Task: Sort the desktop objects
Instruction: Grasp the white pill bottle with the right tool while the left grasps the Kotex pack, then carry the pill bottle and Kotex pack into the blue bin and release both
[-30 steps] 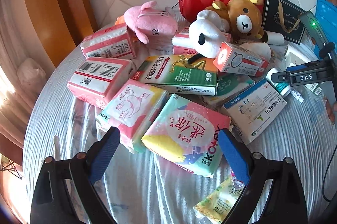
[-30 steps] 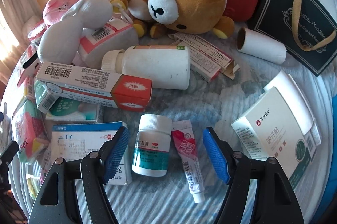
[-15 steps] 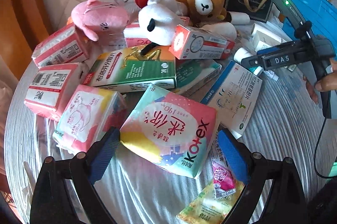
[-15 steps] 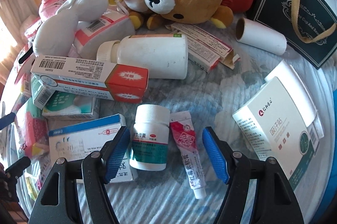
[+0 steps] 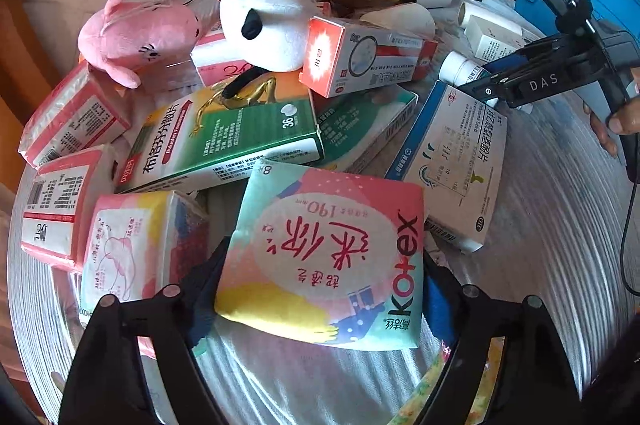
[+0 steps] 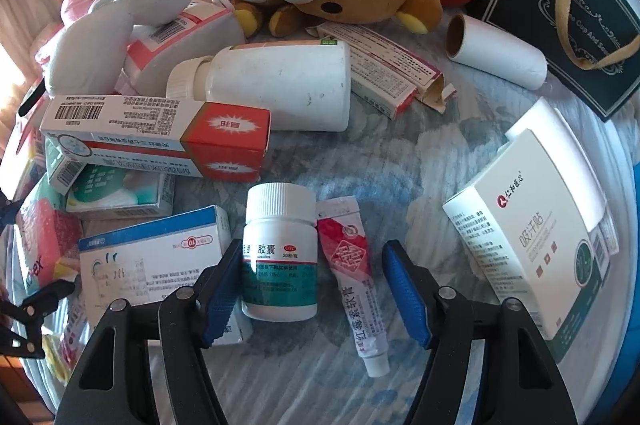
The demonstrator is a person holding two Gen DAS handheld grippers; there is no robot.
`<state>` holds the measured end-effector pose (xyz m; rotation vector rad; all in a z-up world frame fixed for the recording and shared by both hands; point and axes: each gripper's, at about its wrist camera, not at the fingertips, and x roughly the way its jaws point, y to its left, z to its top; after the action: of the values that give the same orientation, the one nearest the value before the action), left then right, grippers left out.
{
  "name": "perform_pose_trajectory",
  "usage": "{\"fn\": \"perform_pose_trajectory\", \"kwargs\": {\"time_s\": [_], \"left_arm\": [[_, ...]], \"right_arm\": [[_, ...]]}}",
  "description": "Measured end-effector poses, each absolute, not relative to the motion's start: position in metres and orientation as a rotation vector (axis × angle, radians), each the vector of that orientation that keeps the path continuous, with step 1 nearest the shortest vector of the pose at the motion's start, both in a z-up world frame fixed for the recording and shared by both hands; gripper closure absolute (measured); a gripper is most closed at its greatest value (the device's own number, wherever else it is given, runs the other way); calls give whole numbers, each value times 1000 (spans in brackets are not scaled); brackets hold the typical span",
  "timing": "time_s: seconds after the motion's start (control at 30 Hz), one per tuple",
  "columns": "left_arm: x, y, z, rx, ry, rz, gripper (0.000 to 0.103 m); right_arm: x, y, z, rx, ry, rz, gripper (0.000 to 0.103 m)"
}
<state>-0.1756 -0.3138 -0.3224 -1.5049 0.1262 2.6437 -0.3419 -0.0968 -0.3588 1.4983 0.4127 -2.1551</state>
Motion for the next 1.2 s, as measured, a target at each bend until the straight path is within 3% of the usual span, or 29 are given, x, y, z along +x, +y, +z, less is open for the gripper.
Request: {"fn": "perform_pose_trajectory", "kwargs": {"time_s": [0.1,0.17,0.5,0.8,1.2], "left_arm": [[-175,-315,-321,-1509,93,2664,24],[-172,-316,-318,-1486,64,2697,25],[-160,-307,-268,-1288,55,2838,26],[-165,-259,-173,-949,198,2901,26],[-181,-142,-58,-500,240,2765,26]], "right_arm": [[-341,-96,-359,1486,440,-2156,50],[-340,-92,-355,1476,380,-2140,70],[-305,-68,-305,1299,356,-2250,70],[-262,-83,-189,956,277,-2485,70],[-172,29,-70,699,178,-2921,70]]}}
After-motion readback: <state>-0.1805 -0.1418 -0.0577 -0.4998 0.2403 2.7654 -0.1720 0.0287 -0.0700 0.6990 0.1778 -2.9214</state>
